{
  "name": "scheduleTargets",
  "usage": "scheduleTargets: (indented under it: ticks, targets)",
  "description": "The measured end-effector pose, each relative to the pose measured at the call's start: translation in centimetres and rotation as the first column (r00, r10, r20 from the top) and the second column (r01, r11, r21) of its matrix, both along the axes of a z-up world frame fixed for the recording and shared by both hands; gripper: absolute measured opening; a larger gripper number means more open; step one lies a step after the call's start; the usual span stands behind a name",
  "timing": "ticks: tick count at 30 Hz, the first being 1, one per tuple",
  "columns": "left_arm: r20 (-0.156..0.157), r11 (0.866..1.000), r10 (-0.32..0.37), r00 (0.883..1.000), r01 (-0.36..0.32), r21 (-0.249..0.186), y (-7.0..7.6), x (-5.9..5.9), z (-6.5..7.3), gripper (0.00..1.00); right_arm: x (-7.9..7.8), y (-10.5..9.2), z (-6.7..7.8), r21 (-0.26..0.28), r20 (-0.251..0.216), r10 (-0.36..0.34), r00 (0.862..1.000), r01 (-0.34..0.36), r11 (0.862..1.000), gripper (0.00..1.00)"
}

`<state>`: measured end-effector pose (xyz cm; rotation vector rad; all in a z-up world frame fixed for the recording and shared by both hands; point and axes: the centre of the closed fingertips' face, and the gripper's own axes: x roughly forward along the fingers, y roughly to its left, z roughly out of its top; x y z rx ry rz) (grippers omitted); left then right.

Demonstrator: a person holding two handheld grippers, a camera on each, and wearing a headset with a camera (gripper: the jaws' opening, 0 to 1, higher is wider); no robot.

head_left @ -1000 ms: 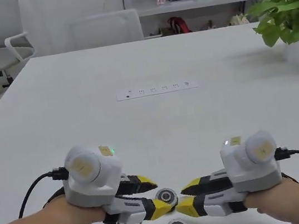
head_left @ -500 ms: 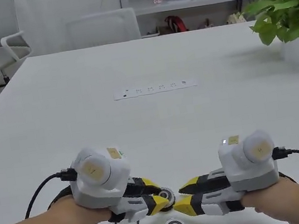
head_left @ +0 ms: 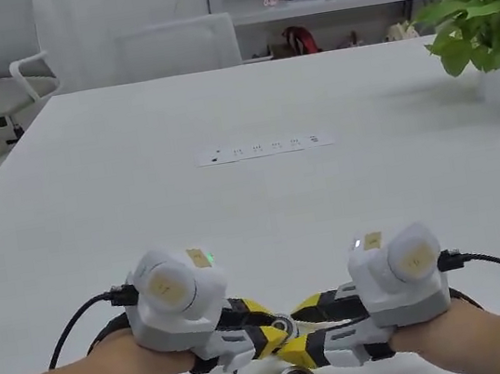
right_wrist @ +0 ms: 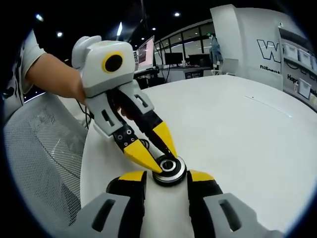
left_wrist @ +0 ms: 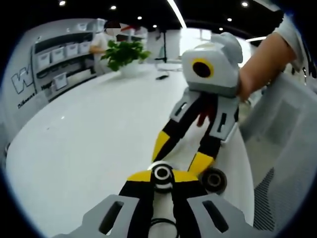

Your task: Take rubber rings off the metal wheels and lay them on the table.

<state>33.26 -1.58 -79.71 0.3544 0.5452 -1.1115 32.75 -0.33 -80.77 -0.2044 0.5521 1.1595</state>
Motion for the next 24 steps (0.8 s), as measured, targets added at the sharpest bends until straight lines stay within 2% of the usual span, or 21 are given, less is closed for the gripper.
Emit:
scheduleTargets:
  ticks: [5, 7, 9, 12, 21, 24]
  targets:
    - [0.000, 1.000, 0.004, 1.000, -0.004, 0.001, 0.0, 0.0, 0.1, 0.13, 0.2, 0.2, -0.2, -0.010, 0.006, -0.011, 1.000, 0.011, 1.000, 0.30]
    - [-0.001, 1.000, 0.006, 1.000, -0.006, 0.000, 0.0, 0.0, 0.1, 0.13, 0.4, -0.1, -0.2, -0.019, 0.008, -0.017, 1.000, 0.017, 1.000, 0.27]
    - [-0.001, 1.000, 0.009, 1.000, -0.009, -0.001, 0.0, 0.0, 0.1, 0.13, 0.4, -0.4, -0.3, -0.007, -0.017, -0.031, 0.999, 0.031, 0.999, 0.26]
    - [-0.004, 1.000, 0.012, 1.000, -0.012, -0.004, 0.0, 0.0, 0.1, 0.13, 0.1, -0.8, -0.6, -0.023, -0.014, -0.023, 1.000, 0.023, 0.999, 0.23]
    - [-0.006, 1.000, 0.018, 1.000, -0.018, -0.007, 0.0, 0.0, 0.1, 0.13, 0.0, -1.3, -0.3, -0.017, -0.015, -0.025, 1.000, 0.025, 1.000, 0.17]
    - [-0.006, 1.000, 0.021, 1.000, -0.021, -0.006, 0.0, 0.1, 0.1, 0.13, -0.1, -1.5, -0.3, -0.021, -0.012, -0.021, 1.000, 0.020, 1.000, 0.12]
